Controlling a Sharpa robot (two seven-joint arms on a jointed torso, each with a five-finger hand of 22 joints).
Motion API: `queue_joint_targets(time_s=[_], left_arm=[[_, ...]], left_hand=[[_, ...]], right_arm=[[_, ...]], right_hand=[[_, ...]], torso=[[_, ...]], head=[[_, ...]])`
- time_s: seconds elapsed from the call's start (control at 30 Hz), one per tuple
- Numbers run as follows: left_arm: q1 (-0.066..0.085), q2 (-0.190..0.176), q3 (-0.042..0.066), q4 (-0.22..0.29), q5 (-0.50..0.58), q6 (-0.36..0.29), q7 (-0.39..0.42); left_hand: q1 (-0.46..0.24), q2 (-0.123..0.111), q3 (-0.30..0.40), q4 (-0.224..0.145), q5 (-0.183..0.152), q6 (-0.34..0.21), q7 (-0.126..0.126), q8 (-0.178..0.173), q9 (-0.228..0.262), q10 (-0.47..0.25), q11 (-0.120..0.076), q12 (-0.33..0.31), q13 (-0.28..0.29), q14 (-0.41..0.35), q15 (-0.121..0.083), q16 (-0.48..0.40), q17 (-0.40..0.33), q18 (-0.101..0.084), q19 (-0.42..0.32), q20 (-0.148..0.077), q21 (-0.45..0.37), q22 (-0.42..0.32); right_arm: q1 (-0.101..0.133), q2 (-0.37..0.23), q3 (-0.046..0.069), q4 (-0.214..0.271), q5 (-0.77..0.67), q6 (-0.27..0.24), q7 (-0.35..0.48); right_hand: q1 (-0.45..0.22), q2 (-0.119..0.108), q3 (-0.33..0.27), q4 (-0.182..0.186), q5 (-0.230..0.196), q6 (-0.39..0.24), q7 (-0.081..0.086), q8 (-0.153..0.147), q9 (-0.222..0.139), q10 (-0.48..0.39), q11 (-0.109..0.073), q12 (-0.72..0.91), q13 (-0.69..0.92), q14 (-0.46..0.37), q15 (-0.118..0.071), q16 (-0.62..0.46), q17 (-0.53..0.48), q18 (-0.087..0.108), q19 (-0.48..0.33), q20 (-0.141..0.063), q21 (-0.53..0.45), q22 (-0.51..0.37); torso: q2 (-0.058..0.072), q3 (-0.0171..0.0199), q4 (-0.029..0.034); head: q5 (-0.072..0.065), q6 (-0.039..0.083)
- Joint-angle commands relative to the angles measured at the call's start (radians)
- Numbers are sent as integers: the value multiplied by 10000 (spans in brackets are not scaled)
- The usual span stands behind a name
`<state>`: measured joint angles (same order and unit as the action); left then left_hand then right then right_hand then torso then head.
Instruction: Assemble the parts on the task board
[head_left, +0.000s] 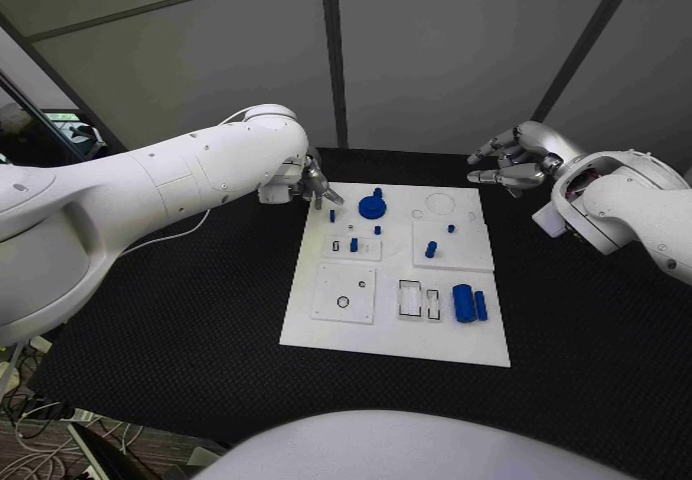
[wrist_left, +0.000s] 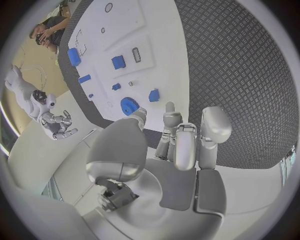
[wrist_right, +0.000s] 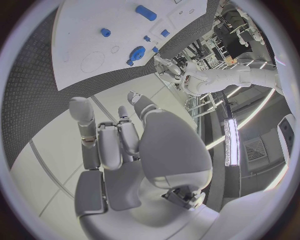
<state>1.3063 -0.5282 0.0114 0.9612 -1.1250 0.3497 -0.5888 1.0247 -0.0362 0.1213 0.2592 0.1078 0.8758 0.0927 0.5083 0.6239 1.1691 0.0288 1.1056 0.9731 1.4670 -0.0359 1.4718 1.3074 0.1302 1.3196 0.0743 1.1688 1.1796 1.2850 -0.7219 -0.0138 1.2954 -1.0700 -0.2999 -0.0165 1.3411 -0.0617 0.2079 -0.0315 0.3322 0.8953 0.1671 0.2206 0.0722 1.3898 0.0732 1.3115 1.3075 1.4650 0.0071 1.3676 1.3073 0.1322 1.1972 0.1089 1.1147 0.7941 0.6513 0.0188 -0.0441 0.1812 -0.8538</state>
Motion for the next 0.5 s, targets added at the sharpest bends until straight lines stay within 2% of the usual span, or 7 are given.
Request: queue_joint_targets(time_s=[0.03,0.23,0.5], left_arm=[[11,21,-4,16,-93,358,116],[5,56,-19,6,-69,485,143],[-27,120,-38,-58,-34,546,194]], left_hand=[[82,76,-83,2,55,70,-3,56,15,6,-56,31,16,595,1,70,1683,-287,78,12,66,21],[231,164,-104,-40,66,77,-22,106,30,14,-74,40,9,602,-14,85,1694,-289,89,-4,63,38],[472,339,-67,-125,79,51,-33,155,38,8,-87,38,-11,604,-27,96,1701,-291,100,-20,51,59]], right_arm=[[20,16,8,-6,-29,51,70],[20,29,8,-7,-29,56,68],[20,44,8,-8,-38,62,66]], right_hand=[[-98,-11,-14,46,63,-68,-20,36,-11,-69,16,-46,66,188,-68,-39,592,119,-20,-36,-56,-6],[-98,-11,-14,46,63,-68,-20,36,-11,-69,16,-46,66,188,-68,-39,592,119,-20,-36,-56,-6],[-109,-6,-6,57,88,-71,-21,42,-12,-69,15,-46,64,191,-68,-33,597,120,-22,-36,-64,-16]], torso=[[5,1,-2],[4,-4,-4],[5,-3,1]], head=[[5,24],[-3,38],[-29,-1]])
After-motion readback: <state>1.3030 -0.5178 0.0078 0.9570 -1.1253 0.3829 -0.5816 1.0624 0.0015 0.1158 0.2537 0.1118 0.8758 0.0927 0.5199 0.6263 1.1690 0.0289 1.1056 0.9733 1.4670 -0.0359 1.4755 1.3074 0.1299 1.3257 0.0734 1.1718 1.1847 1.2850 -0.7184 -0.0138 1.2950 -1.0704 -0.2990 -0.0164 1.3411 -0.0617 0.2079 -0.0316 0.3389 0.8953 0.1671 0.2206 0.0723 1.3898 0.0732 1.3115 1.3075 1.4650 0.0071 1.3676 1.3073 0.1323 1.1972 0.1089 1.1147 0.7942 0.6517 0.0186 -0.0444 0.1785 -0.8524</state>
